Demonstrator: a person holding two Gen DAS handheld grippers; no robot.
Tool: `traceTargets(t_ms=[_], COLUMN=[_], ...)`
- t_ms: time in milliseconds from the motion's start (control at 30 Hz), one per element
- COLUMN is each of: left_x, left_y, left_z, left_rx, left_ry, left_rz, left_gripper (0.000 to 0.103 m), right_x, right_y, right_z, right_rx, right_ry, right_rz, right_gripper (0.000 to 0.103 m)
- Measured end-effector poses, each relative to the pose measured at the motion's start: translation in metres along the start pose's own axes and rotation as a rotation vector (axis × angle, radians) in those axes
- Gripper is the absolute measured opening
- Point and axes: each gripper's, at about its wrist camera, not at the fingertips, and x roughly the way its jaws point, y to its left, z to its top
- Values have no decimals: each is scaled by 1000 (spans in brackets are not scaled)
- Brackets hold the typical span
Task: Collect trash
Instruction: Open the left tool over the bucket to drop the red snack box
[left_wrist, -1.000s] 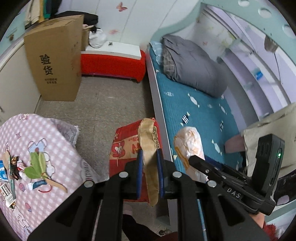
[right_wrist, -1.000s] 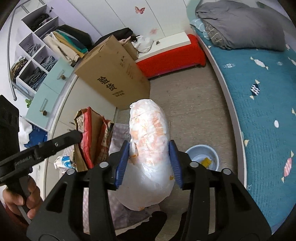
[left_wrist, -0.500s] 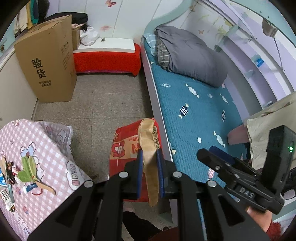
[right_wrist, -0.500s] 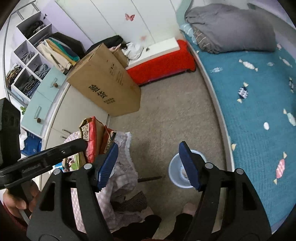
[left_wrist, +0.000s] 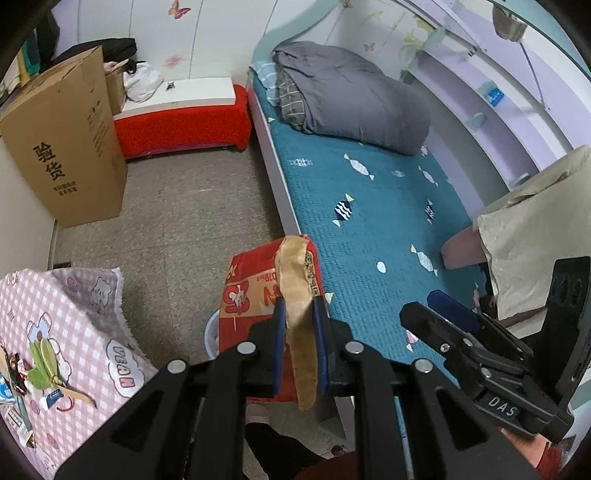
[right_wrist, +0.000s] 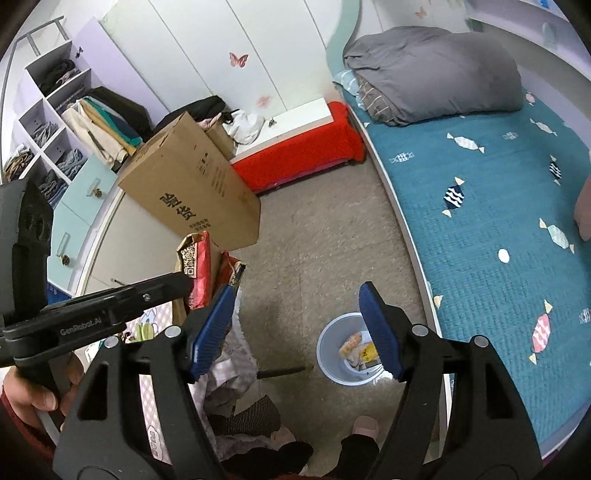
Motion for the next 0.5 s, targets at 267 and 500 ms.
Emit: traceTargets(t_ms=[267,500], left_x=[3,-7], left_y=[-5,-1], left_z=[2,-6], left_rx=[-10,-30], left_ry=[8,-16], left_rz=[-9,23], left_gripper=[51,65], right_x=[-13,-15], right_y=[-5,-6], right_z=[1,-5], right_rx=[25,28], right_ry=[-41,-30], right_rz=[0,2], right_gripper=[70,70])
